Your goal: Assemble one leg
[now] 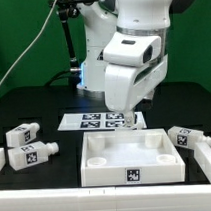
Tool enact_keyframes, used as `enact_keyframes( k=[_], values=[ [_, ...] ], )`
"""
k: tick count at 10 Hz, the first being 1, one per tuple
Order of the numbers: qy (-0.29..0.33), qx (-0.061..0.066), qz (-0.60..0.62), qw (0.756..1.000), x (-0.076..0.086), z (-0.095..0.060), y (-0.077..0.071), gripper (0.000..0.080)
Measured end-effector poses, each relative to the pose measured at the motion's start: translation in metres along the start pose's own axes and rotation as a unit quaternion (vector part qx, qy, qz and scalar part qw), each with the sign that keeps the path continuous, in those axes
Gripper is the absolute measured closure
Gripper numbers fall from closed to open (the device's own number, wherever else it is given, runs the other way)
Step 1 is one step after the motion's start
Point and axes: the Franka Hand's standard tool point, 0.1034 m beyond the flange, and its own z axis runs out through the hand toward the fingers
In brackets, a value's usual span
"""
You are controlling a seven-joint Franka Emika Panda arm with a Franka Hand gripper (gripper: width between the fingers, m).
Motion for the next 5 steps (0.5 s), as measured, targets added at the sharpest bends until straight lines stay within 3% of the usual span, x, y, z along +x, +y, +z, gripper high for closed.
enact_keyframes(
  k=[1, 2, 3, 5],
  values=[
    [0.0, 0.0, 0.0, 1.0, 0.0, 0.0, 0.0, 0.015],
    [0.012, -0.011, -0.017, 1.0, 0.0, 0.003, 0.002, 0.015],
    [0.027, -0.025, -0.038, 0.999, -0.007, 0.015, -0.001, 0.015],
    [0.041, -0.04, -0.067, 0.996, -0.02, 0.033, -0.005, 0.015]
  ],
)
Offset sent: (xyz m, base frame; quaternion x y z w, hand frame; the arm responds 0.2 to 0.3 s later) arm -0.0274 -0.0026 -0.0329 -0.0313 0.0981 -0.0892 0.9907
